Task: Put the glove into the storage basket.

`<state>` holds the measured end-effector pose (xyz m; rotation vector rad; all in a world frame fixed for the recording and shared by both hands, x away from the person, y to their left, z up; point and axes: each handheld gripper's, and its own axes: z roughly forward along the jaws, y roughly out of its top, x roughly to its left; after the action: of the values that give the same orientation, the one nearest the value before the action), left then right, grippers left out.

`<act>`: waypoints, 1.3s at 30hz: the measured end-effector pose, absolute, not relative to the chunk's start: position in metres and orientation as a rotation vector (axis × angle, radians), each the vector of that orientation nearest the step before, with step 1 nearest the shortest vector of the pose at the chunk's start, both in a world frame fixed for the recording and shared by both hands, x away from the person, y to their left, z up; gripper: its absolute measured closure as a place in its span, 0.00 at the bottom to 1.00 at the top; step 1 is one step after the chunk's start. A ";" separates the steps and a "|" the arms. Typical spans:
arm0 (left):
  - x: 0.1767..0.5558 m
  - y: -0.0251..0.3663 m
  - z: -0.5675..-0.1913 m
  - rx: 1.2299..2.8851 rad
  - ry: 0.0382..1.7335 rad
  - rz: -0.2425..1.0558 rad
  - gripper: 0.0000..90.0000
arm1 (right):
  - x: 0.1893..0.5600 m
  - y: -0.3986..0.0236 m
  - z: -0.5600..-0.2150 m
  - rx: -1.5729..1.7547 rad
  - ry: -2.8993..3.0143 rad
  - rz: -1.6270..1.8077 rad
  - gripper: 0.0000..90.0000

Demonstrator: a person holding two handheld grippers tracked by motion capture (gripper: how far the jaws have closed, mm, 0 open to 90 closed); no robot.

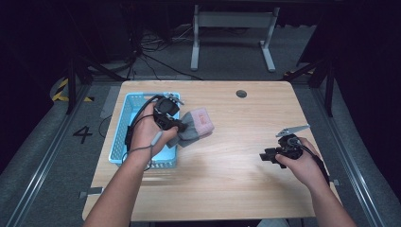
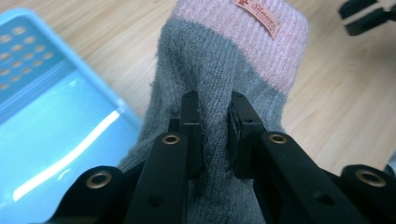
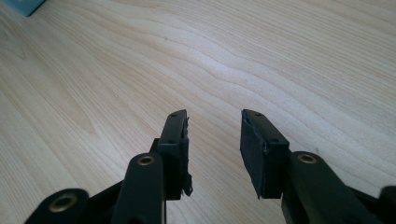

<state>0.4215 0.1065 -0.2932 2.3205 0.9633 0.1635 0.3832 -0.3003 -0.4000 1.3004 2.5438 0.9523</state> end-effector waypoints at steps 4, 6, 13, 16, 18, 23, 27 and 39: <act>0.426 0.125 -0.293 2.291 1.018 0.175 0.88 | 0.382 -0.300 -0.400 1.296 2.545 0.949 0.69; 0.428 0.133 -0.293 2.280 1.041 0.187 0.88 | 0.382 -0.301 -0.400 1.305 2.542 0.948 0.69; 0.435 0.162 -0.296 2.250 1.117 0.209 0.88 | 0.381 -0.303 -0.400 1.310 2.541 0.953 0.69; 0.438 0.173 -0.300 2.238 1.156 0.238 0.88 | 0.381 -0.302 -0.402 1.316 2.541 0.947 0.69; 0.439 0.179 -0.303 2.231 1.179 0.247 0.88 | 0.381 -0.302 -0.402 1.318 2.543 0.945 0.69; 0.444 0.191 -0.312 2.221 1.231 0.250 0.88 | 0.382 -0.300 -0.404 1.315 2.548 0.941 0.69; 0.450 0.198 -0.319 2.211 1.287 0.259 0.88 | 0.381 -0.300 -0.404 1.311 2.553 0.946 0.69; 0.471 0.205 -0.363 2.200 1.381 0.164 0.87 | 0.381 -0.300 -0.406 1.316 2.554 0.941 0.68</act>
<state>0.4707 0.2055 -0.3635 2.1999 1.3810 0.1641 0.3810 -0.2995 -0.4062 1.3165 2.5540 0.9407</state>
